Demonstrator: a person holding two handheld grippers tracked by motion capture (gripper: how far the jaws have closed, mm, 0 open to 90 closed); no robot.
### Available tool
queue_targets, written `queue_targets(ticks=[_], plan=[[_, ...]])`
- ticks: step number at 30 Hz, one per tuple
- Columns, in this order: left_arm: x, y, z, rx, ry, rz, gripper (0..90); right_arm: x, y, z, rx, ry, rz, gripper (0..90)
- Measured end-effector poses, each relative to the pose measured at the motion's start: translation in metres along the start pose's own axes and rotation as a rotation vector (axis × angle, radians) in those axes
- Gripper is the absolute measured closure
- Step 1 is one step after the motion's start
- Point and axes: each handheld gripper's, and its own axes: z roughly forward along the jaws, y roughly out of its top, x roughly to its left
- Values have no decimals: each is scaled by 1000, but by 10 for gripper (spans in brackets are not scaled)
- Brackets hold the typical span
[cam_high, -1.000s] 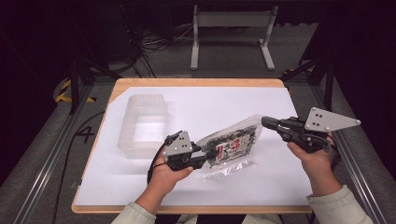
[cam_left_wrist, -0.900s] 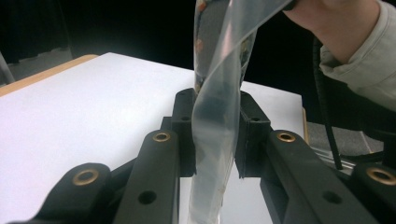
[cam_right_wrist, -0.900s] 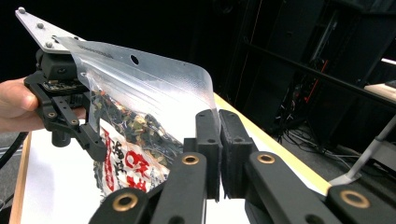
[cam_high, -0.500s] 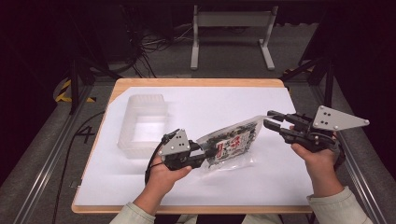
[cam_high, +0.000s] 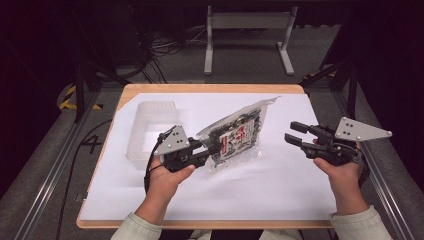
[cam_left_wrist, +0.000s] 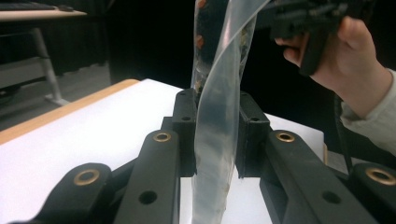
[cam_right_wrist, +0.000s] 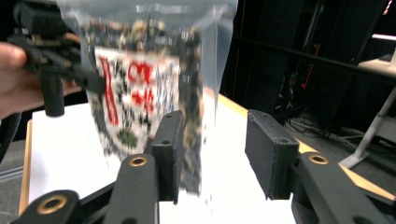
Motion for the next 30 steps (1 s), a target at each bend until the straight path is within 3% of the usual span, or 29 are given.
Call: queue_targets(ticks=[3,11,20,30], plan=[[3,3,-9,-20,32,-7,745,-2,-5,4,35,-6,6,556],[10,14,-28,-20,92,9,745,-8,-12,6,63,-15,28,556],[30,27,-59,-28,189,11,745,-14,-18,8,82,-6,44,556],[47,34,-83,-33,249,-11,745,-19,-22,12,76,9,66,557]])
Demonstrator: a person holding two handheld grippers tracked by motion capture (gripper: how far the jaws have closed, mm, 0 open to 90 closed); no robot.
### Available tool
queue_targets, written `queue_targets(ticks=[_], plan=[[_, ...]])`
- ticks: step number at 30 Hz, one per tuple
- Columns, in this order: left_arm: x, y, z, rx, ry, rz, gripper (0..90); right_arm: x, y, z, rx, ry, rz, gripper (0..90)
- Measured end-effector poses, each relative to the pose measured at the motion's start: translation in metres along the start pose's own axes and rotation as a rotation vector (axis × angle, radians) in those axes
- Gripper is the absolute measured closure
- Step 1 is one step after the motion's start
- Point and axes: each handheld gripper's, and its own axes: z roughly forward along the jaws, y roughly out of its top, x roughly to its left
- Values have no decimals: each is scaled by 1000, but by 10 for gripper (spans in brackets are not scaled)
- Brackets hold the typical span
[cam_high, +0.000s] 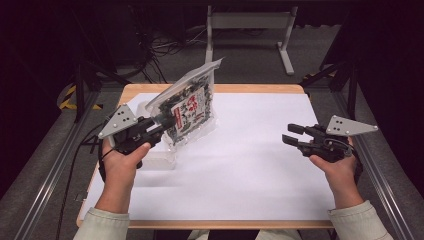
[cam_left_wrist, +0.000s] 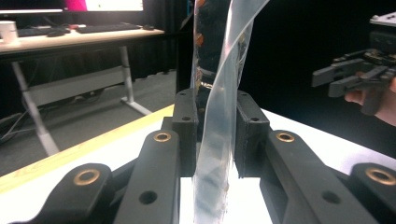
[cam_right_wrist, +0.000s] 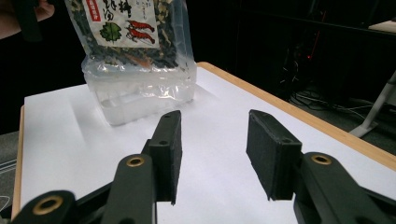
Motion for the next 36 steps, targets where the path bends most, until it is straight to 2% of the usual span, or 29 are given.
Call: queue_targets(ticks=[9,11,14,18,36], plan=[[25,2,-17,-4,53,-28,746,-2,-3,-3,-8,4,17,557],[31,2,-22,-21,74,-33,746,-3,-3,-3,-8,5,22,556],[39,2,-27,-33,84,-42,746,-3,-4,-3,-10,9,25,556],[48,0,-31,-23,96,-39,745,-3,-5,-2,-6,9,25,556],[71,-9,-40,7,162,-47,746,-2,-7,2,2,26,31,554]])
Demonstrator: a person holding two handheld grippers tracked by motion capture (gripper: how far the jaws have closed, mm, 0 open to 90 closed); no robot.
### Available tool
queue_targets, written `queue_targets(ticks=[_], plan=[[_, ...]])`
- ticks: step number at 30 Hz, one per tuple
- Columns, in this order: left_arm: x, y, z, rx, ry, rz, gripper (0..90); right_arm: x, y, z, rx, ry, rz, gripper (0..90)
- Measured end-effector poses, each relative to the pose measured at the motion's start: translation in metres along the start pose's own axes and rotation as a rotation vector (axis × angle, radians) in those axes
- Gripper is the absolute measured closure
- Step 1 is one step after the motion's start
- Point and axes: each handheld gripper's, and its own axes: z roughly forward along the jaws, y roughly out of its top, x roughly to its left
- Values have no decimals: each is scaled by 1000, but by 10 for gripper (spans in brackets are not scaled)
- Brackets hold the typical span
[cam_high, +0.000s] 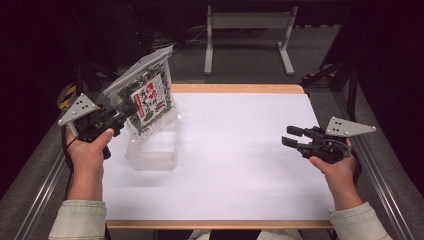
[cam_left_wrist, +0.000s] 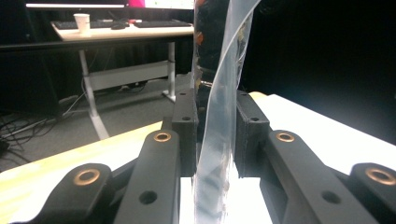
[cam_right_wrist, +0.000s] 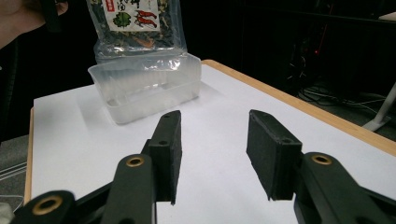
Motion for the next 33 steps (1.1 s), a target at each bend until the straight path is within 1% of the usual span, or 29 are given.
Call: queue_targets(ticks=[3,9,12,14,19,23,25,26,28,33], plan=[[3,-3,1,13,3,0,746,0,-1,1,2,2,2,554],[8,-9,4,-1,6,10,746,0,-2,2,8,2,2,553],[11,-14,6,4,7,12,746,0,-2,3,8,4,3,552],[13,-17,7,10,6,6,746,0,-2,3,9,5,4,551],[17,-25,7,-7,-13,-15,746,0,-3,3,13,6,6,550],[19,-26,6,-11,-19,-15,746,0,-3,4,14,6,7,549],[20,-28,7,-11,-22,-9,746,0,-3,5,15,9,6,549],[20,-28,7,-4,-16,-5,746,0,-3,5,17,10,6,548],[20,-29,9,18,4,16,746,0,-4,5,19,10,7,548],[25,-37,11,14,3,-10,746,0,-5,6,20,11,9,546]])
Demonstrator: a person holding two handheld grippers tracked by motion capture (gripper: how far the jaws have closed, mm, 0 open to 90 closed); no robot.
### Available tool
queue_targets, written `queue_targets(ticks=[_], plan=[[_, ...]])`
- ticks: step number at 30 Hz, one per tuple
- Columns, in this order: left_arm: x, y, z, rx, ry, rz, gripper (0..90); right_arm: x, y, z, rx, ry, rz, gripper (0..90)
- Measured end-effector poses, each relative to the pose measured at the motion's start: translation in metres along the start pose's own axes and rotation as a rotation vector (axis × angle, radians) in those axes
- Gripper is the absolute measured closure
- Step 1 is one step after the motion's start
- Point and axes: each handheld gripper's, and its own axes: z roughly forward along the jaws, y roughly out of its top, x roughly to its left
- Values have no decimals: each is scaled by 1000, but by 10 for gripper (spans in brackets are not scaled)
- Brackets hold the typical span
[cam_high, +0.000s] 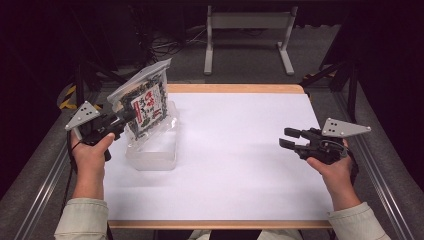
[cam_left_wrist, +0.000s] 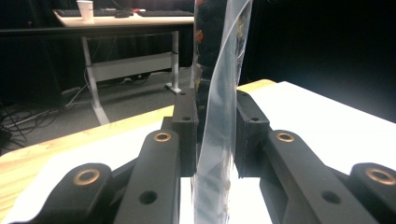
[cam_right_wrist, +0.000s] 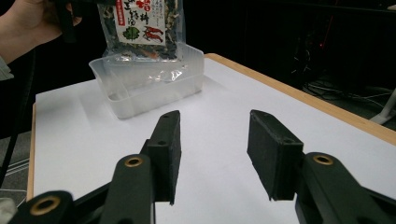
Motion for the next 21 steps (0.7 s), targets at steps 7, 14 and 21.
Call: queue_targets(ticks=[7,14,21], plan=[[4,-11,4,5,-9,-14,746,0,-1,1,3,1,3,546],[6,-21,9,15,-15,-21,745,0,-1,2,6,1,5,543],[9,-29,13,7,-27,-44,745,-1,-2,2,4,3,10,540]])
